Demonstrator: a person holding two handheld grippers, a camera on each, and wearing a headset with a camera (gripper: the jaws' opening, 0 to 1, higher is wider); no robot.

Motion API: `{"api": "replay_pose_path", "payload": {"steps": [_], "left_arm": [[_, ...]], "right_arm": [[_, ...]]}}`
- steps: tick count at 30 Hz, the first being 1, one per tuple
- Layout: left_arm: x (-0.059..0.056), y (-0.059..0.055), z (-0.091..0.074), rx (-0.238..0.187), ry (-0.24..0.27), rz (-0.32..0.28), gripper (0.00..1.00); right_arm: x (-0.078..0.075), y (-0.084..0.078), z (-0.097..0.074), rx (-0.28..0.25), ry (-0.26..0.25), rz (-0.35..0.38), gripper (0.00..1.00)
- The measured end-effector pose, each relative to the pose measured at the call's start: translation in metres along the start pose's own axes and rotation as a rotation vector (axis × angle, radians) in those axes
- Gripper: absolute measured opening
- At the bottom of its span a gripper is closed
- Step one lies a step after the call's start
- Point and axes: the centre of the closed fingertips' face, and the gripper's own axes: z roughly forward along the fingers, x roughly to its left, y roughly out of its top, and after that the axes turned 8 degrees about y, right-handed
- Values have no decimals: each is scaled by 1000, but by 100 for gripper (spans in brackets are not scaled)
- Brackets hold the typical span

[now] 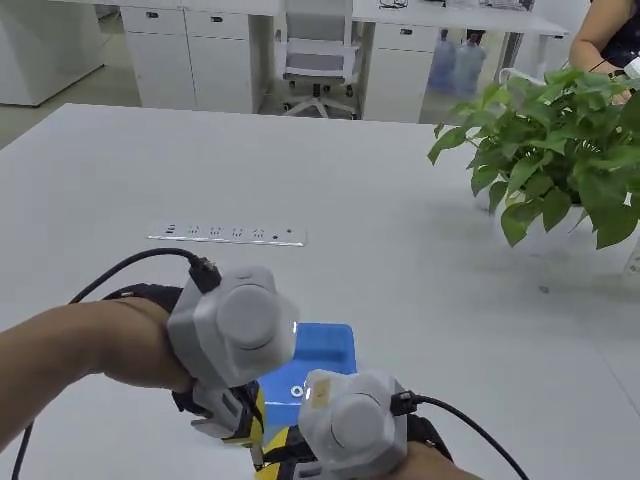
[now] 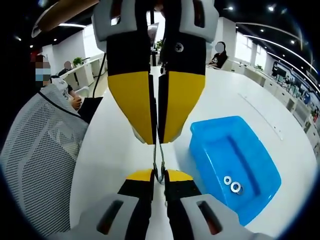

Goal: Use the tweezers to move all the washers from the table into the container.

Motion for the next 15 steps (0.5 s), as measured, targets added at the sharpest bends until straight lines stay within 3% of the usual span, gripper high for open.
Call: {"api": "replay_pose_path", "payload": {"steps": [15], "left_arm": [[7, 9, -25, -20, 12, 2, 6]], "right_arm": [[-3, 21, -17, -27, -26, -28, 10]]}}
